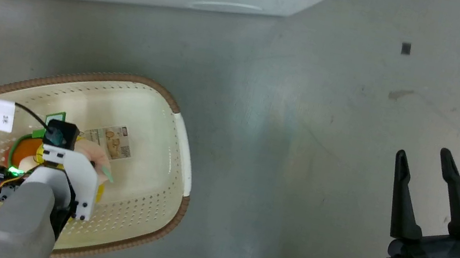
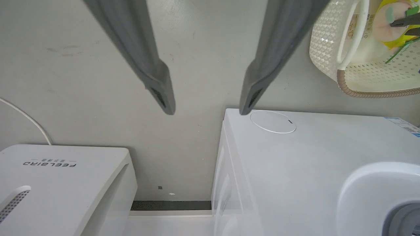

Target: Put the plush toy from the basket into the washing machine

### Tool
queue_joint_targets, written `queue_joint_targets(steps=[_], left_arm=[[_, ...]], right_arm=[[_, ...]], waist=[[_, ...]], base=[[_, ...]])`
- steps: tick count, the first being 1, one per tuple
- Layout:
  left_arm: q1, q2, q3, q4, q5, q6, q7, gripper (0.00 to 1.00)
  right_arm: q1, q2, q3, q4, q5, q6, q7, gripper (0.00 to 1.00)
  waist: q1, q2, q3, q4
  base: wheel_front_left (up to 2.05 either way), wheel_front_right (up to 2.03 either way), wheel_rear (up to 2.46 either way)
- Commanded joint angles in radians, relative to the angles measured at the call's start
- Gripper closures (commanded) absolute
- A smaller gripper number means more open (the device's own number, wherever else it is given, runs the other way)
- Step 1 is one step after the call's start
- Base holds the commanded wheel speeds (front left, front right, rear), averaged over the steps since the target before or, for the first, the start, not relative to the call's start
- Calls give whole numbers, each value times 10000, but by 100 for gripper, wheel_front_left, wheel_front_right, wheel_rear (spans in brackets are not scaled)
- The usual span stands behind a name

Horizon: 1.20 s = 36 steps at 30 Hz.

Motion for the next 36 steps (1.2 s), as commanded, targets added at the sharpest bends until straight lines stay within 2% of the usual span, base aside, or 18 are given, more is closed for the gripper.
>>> queue_joint_targets(steps=[1, 7, 8, 9, 17, 23, 30, 36], left_arm=[[-209, 115, -69, 356, -128, -43, 141, 0], [-583, 180, -273, 974, -300, -115, 469, 0], [-629, 182, -314, 1076, -332, -161, 590, 22], [-693, 185, -346, 1179, -370, -205, 640, 100], [-1179, 143, -592, 1976, -618, -227, 245, 100], [-1131, 16, -620, 1976, -732, -179, 90, 100], [-882, -179, -646, 1977, -869, -154, -510, 100], [-615, -384, -666, 1977, -1013, -365, -1373, 100]], right_arm=[[-196, 6, 0, -101, 113, -8, -120, 0], [-271, 7, -30, -239, 173, -9, -245, 0], [-286, 7, -34, -262, 183, -9, -266, 0], [-302, 7, -42, -286, 196, -9, -287, 0], [-458, 7, -24, -317, 312, -9, -448, 0], [-511, 7, -40, -197, 393, -9, -448, 0], [-517, 7, -88, 7, 461, -9, -448, 0], [-493, 7, -81, 288, 439, -9, -448, 0]], waist=[[-1, 0, 251, -70], [-1, 0, 837, -157], [-1, 0, 925, -170], [-1, 0, 1008, -179], [-1, 0, 1475, -237], [-1, 0, 1186, -230], [-1, 0, 319, -154], [-1, 0, -936, -13]], base=[[0, 0, 0], [0, 0, 0], [0, 0, 0], [0, 0, 0], [0, 0, 0], [0, 0, 0], [0, 0, 0], [0, 0, 0]])
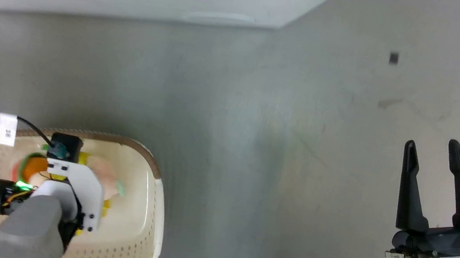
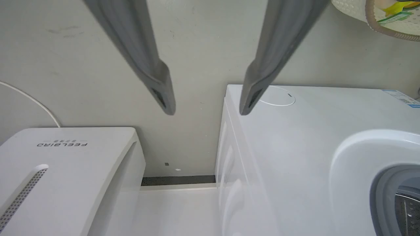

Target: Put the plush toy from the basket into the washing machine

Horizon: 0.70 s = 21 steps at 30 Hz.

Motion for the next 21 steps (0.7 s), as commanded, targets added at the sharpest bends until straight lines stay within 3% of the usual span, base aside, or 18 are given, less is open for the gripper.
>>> queue_joint_targets(steps=[1, 14, 18, 21], left_arm=[[121, -146, 14, -10, -86, -45, -307, 100], [1239, -1005, 20, -280, -436, -231, -2146, 100], [1808, -1086, 131, -1023, -528, -227, -2266, 100], [2424, -1079, 280, -2316, -472, -174, -2274, 100]], right_arm=[[-102, 7, -19, 91, -11, -9, -47, 0], [749, 7, -331, 540, -257, -9, -47, 0], [952, 7, -400, 573, -282, -9, -47, 0], [1114, 7, -434, 604, -276, -9, -47, 0]], waist=[[-1, 0, -870, 163], [-1, 0, -3852, 871], [-1, 0, -4436, 1046], [-1, 0, -4787, 1168]], base=[[0, 0, 0], [0, 0, 0], [0, 0, 0], [0, 0, 0]])
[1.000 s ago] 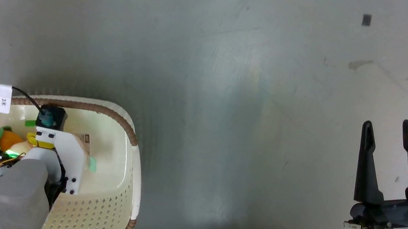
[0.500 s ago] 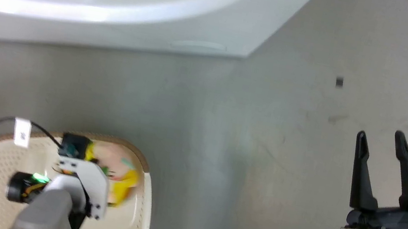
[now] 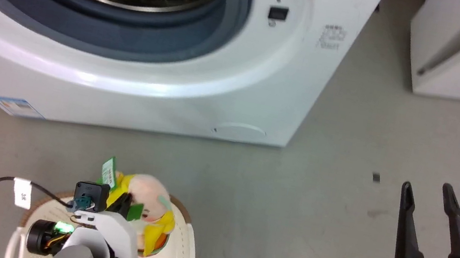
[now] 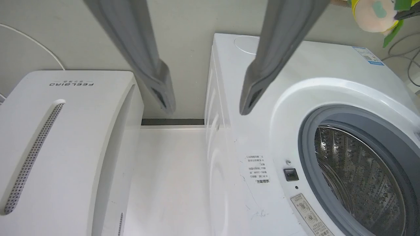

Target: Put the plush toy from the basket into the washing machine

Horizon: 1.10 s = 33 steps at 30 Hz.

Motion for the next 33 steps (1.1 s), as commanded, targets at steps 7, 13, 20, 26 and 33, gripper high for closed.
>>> queue_joint_targets(steps=[7, 13, 20, 26, 33], left_arm=[[1800, -41, 481, -3426, 382, 102, -64, 100], [2772, -102, 930, -5906, 711, 83, -65, 100], [3188, -135, 1335, -7937, 1065, -20, -65, 100], [2895, -197, 1667, -9467, 1240, -124, -66, 100], [1380, 321, 1908, -9741, 1337, -294, 50, 100]], right_arm=[[493, 7, -41, 126, -34, -9, -47, 0], [699, 7, -81, 194, 64, -9, -47, 0], [759, 7, -47, 215, 112, -9, -47, 0], [766, 7, -25, 149, 171, -9, -47, 0], [486, 7, -31, 52, 227, -9, -47, 0]], waist=[[1, 0, -1080, 460], [1, 0, -1454, 520], [1, 0, -1630, 452], [1, 0, -1480, 230], [1, 0, -656, -189]], base=[[0, 0, 0], [0, 0, 0], [0, 0, 0], [0, 0, 0], [0, 0, 0]])
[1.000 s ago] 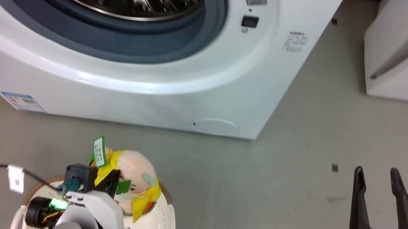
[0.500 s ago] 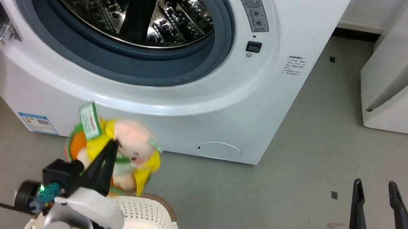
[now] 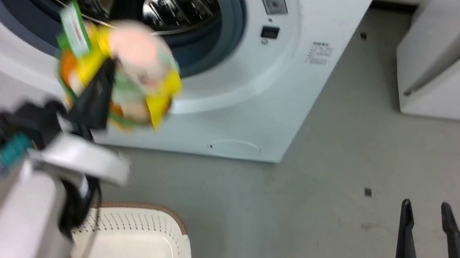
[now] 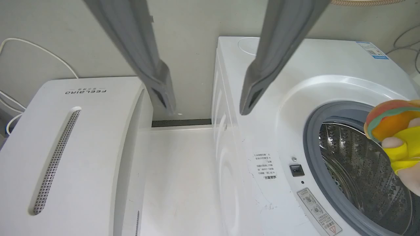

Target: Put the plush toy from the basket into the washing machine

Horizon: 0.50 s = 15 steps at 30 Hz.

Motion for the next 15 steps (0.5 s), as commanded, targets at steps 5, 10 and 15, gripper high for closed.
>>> queue_joint_targets(steps=[5, 10, 15], left_arm=[[-1894, 651, 445, 226, -8, -8, 653, 100], [-3743, 1423, 789, 949, -49, -20, 1546, 100], [-5716, 2206, 929, 1834, -40, -156, 2067, 100]], right_arm=[[-485, 7, -30, -148, 186, -9, -46, 0], [-895, 7, 56, -238, 427, -9, -46, 0], [-1271, 7, 112, -283, 749, -9, -46, 0]], waist=[[1, 0, 1228, -670], [1, 0, 2376, -1246], [1, 0, 3398, -1730]], base=[[0, 0, 0], [0, 0, 0], [0, 0, 0]])
